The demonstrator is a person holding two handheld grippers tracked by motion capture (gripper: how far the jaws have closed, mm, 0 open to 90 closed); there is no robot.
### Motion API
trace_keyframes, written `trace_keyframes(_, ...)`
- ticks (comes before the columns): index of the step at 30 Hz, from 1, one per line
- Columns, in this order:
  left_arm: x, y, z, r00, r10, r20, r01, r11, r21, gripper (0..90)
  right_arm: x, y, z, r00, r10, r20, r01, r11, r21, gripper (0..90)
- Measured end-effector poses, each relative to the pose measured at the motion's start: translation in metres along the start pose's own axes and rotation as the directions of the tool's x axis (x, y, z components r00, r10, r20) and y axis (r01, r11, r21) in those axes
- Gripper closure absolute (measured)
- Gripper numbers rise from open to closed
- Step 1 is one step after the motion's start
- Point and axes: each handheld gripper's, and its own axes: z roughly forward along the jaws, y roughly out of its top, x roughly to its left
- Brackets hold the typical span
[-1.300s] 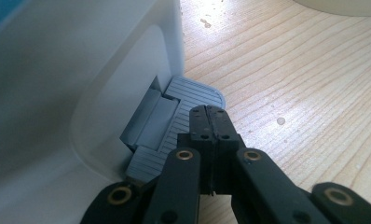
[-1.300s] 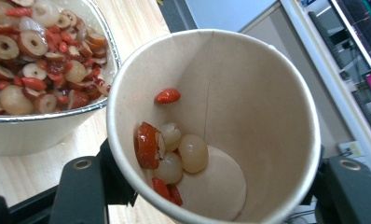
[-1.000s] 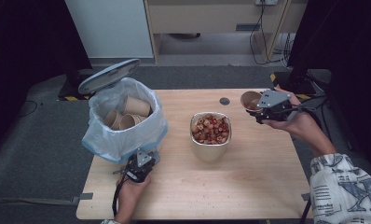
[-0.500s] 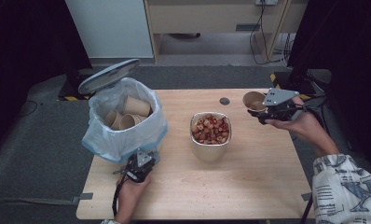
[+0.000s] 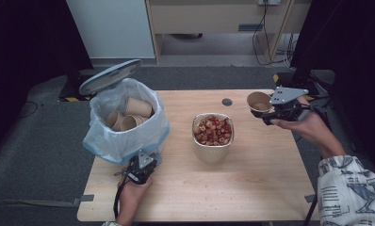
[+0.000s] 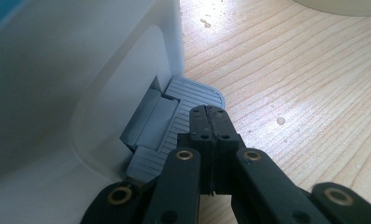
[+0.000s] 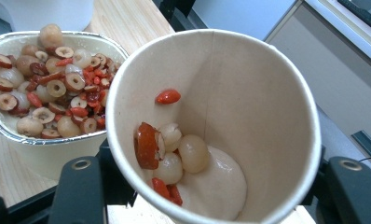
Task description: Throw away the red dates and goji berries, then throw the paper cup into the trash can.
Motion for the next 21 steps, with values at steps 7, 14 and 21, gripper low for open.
trace_keyframes(7,0.0000,0.0000,0.0000,1.0000,-0.001,0.000,0.001,1.0000,0.000,89.0,-0.0016,-0.0014,-0.0024,0.9998,0.018,-0.007,-0.018,1.000,-0.012,35.5)
trace_keyframes(14,-0.0002,0.0000,0.0000,1.0000,0.001,-0.001,-0.001,1.0000,0.000,89.0,-0.0043,-0.0019,-0.0060,0.9975,0.066,-0.025,-0.067,0.997,-0.042,35.6)
trace_keyframes(21,-0.0002,0.0000,0.0000,1.0000,0.001,-0.001,-0.001,1.0000,0.000,89.1,-0.0056,0.0007,-0.0043,0.9924,0.107,-0.061,-0.109,0.993,-0.039,35.5)
